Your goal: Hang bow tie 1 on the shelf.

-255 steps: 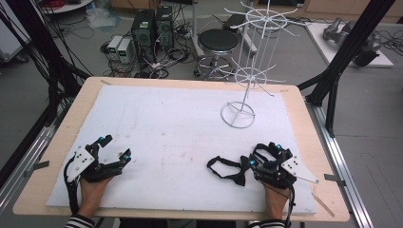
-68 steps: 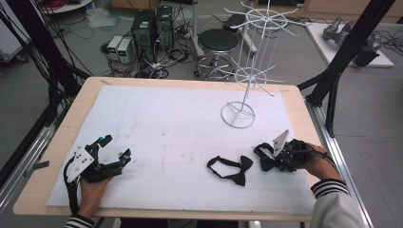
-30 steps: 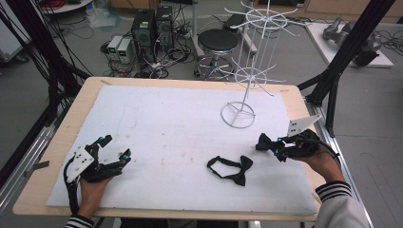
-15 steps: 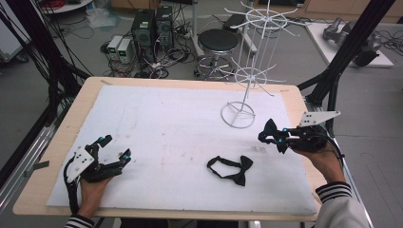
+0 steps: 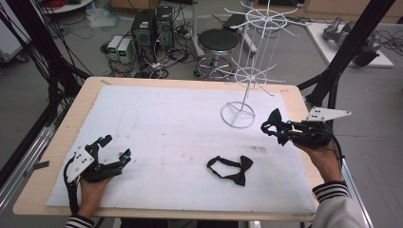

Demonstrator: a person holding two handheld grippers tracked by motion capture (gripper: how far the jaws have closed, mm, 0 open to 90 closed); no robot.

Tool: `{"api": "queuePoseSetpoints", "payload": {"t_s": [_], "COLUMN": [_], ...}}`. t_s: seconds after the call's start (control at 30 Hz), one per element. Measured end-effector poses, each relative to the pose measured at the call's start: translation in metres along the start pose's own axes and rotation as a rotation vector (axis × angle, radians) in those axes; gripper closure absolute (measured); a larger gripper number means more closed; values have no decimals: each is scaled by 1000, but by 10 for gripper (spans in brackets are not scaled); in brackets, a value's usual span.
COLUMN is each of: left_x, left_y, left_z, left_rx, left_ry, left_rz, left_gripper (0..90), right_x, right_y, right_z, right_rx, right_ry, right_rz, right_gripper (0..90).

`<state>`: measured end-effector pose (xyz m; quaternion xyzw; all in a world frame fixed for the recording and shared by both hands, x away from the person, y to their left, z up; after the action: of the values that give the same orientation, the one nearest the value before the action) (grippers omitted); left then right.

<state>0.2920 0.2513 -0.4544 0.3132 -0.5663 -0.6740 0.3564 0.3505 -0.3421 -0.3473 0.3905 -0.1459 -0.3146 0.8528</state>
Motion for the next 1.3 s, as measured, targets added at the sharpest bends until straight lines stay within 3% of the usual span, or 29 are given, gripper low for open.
{"api": "queuePoseSetpoints", "payload": {"t_s": [0.67, 0.97, 1.3], "left_x": [0, 0, 0], "left_y": [0, 0, 0], "left_z": [0, 0, 0], "left_rx": [0, 0, 0], "left_ry": [0, -1, -1], "left_rz": [0, -1, -1], "left_gripper": [135, 135, 135], "right_x": [-1, -2, -2], "right_y": [16, 25, 34], "right_z": [15, 16, 16], "right_rx": [196, 220, 232], "right_ry": [-165, -238, -252], "right_rz": [-143, -170, -179], "right_gripper": [736, 735, 735]}}
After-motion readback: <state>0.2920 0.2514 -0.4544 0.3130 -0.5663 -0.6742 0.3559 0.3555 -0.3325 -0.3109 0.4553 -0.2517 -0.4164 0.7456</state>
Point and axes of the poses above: each handheld gripper's, and its own axes: z roughly backward along the jaws, y roughly out of its top, x roughly to its right, the point moved 3 cm from there along -z, roughly forward along the jaws, and after that the axes turned 12 degrees about -x, right-handed, at the moved point
